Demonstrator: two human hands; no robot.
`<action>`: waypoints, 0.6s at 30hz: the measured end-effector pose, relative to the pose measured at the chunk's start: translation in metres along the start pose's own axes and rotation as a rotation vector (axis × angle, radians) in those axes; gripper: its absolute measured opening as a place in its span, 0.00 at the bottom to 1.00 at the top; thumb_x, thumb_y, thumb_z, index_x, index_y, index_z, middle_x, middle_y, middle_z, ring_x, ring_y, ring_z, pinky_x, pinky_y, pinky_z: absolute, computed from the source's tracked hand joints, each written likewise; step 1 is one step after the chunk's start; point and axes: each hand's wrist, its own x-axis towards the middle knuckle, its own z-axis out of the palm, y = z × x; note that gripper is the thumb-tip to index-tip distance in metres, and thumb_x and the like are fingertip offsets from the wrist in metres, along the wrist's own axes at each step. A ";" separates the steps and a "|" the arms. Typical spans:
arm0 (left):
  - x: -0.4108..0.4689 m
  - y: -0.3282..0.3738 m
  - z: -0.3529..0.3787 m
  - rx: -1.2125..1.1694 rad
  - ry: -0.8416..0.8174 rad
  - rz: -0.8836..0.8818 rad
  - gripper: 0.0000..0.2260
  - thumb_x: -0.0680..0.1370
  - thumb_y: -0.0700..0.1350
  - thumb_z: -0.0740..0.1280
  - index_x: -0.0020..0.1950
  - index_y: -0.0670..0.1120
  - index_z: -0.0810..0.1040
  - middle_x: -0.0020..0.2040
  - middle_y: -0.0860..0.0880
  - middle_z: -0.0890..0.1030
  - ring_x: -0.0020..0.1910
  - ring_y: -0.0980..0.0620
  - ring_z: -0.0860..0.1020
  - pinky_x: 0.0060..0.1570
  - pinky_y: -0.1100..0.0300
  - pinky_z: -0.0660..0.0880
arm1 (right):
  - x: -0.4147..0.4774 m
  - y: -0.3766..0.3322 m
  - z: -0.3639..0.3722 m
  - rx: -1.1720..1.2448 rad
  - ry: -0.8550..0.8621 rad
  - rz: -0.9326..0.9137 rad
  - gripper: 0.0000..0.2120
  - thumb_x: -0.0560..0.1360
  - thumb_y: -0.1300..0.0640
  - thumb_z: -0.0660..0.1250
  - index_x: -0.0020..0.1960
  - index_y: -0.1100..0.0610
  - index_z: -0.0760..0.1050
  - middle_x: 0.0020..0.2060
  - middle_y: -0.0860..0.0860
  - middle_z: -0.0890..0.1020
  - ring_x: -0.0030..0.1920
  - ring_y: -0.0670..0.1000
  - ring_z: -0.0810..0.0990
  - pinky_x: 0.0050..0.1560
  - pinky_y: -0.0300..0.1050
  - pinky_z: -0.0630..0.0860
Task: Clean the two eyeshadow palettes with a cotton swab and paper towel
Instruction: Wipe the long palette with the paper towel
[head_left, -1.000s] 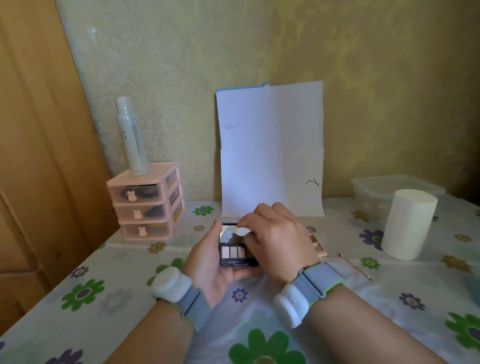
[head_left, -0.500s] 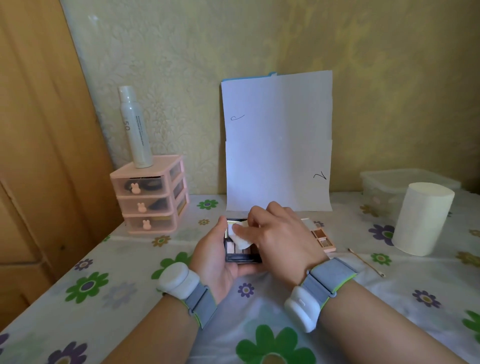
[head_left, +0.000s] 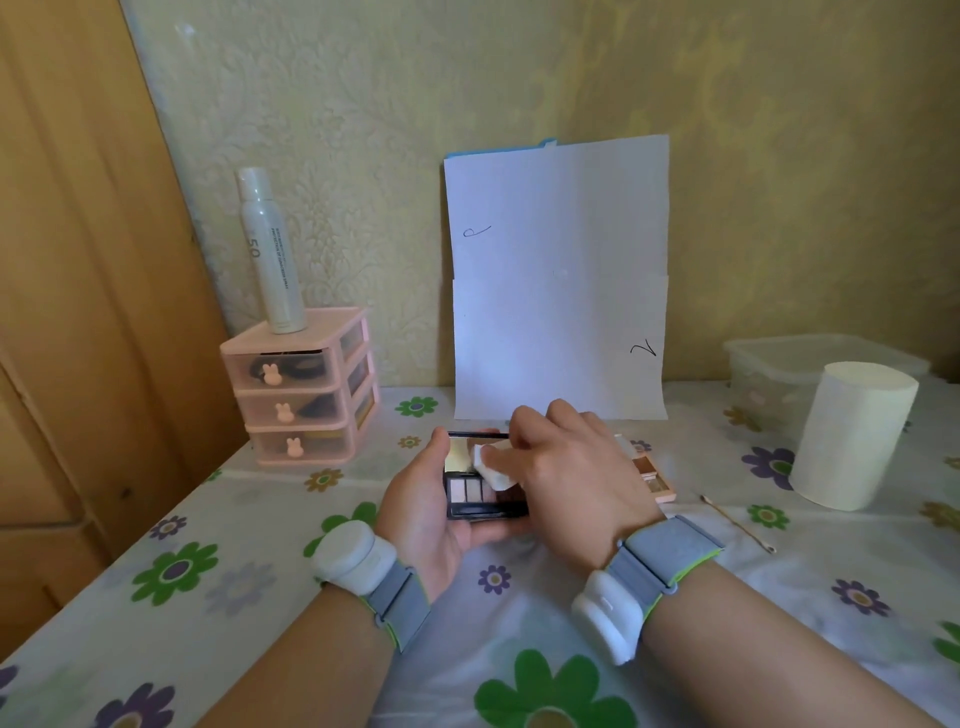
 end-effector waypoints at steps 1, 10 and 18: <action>-0.001 0.000 0.000 0.000 -0.003 0.004 0.26 0.86 0.58 0.53 0.62 0.38 0.79 0.53 0.35 0.86 0.48 0.37 0.86 0.41 0.39 0.83 | -0.001 0.002 0.000 -0.015 -0.012 0.015 0.07 0.67 0.54 0.70 0.44 0.47 0.79 0.40 0.48 0.71 0.40 0.55 0.68 0.38 0.46 0.62; -0.001 0.001 0.000 -0.029 -0.006 -0.009 0.26 0.86 0.58 0.52 0.63 0.40 0.79 0.54 0.38 0.86 0.48 0.41 0.87 0.40 0.44 0.83 | 0.001 -0.008 0.000 0.003 0.039 -0.016 0.10 0.69 0.52 0.70 0.51 0.46 0.78 0.41 0.48 0.71 0.40 0.55 0.68 0.38 0.48 0.66; -0.001 0.001 0.001 -0.023 0.001 0.000 0.26 0.86 0.58 0.54 0.65 0.38 0.78 0.55 0.35 0.85 0.50 0.37 0.86 0.39 0.40 0.83 | 0.000 -0.002 0.007 0.006 0.032 0.062 0.08 0.65 0.55 0.68 0.45 0.49 0.76 0.39 0.49 0.69 0.39 0.55 0.66 0.36 0.47 0.63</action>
